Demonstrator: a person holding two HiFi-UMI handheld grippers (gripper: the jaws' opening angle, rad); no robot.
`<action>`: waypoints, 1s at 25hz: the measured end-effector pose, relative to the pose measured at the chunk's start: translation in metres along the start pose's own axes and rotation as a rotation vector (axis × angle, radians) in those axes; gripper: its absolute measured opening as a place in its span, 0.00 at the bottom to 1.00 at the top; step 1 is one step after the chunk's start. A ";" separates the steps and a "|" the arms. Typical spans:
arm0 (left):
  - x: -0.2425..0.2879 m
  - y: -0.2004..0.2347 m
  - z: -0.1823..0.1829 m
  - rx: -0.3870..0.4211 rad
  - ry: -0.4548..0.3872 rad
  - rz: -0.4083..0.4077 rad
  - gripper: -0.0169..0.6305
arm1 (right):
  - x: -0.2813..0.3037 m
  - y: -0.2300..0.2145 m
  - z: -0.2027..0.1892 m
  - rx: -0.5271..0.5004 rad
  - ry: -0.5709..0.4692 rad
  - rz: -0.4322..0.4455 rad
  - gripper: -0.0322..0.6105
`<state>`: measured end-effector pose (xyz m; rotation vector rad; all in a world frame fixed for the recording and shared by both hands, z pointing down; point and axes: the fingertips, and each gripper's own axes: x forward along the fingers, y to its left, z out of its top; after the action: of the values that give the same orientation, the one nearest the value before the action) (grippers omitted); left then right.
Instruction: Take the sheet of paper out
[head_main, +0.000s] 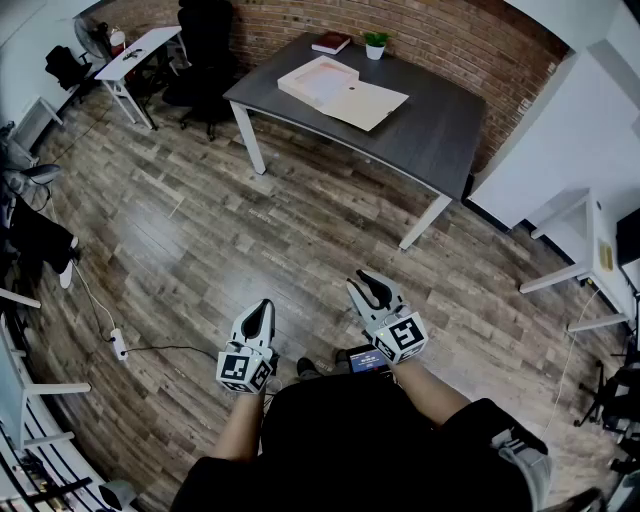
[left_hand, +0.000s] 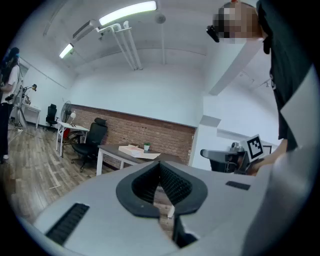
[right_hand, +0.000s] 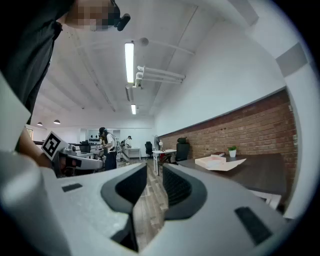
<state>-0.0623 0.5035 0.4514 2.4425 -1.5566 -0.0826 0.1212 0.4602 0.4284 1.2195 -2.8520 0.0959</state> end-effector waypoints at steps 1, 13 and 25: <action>-0.002 -0.001 -0.001 -0.003 0.003 -0.001 0.02 | -0.001 0.001 -0.001 0.007 0.005 -0.001 0.21; -0.015 -0.014 -0.002 -0.012 -0.012 -0.009 0.02 | -0.020 0.012 -0.010 0.050 -0.004 -0.020 0.21; -0.016 -0.035 -0.008 -0.005 -0.002 -0.015 0.02 | -0.044 -0.002 -0.015 0.091 -0.012 -0.038 0.21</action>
<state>-0.0367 0.5336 0.4498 2.4510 -1.5374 -0.0915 0.1531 0.4920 0.4413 1.2946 -2.8625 0.2204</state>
